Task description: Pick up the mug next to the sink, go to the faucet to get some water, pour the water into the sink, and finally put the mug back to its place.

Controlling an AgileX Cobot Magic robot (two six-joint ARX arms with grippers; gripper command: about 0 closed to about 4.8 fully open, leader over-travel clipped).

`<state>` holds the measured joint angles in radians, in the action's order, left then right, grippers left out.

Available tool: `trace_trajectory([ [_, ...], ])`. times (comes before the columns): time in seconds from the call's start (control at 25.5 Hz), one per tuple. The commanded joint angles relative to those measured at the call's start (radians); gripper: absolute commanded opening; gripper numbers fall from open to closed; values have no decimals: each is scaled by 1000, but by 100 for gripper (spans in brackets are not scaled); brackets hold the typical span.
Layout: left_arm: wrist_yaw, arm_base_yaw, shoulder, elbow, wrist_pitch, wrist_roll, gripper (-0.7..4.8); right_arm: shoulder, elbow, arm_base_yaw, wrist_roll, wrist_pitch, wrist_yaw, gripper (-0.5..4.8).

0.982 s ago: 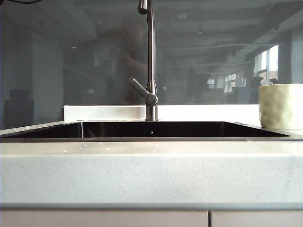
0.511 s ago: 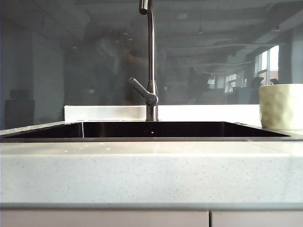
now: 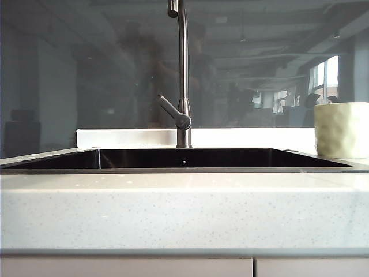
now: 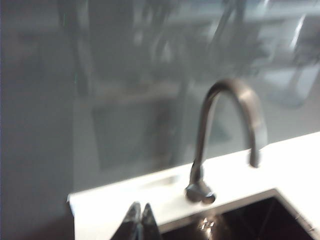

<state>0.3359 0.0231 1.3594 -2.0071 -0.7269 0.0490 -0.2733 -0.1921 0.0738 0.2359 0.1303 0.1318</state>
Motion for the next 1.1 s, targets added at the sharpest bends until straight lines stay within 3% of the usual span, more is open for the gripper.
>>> trace_trajectory([
  [0.04, -12, 3, -118, 129, 75, -6, -3, 1, -6, 0, -1, 19, 5, -6],
  [0.16, -128, 3, -330, 381, 136, -8, -3, 1, -6, 0, -1, 19, 3, -5],
  [0.47, -293, 3, -726, 946, 367, -8, -3, 0, -6, 0, -1, 19, 1, -5],
  [0.67, -298, 3, -969, 1294, 503, -9, -3, 0, -6, 0, -1, 19, 4, -5],
  [0.75, -298, 3, -1132, 1498, 572, -57, -3, 0, -6, 0, -1, 19, 5, -5],
  [0.94, -288, 10, -1349, 1772, 643, -114, -3, 0, -6, 0, -1, 18, 5, -6],
  [1.1, -295, 28, -1355, 1897, 762, -135, -3, 1, -6, 0, -1, 16, 4, -5],
])
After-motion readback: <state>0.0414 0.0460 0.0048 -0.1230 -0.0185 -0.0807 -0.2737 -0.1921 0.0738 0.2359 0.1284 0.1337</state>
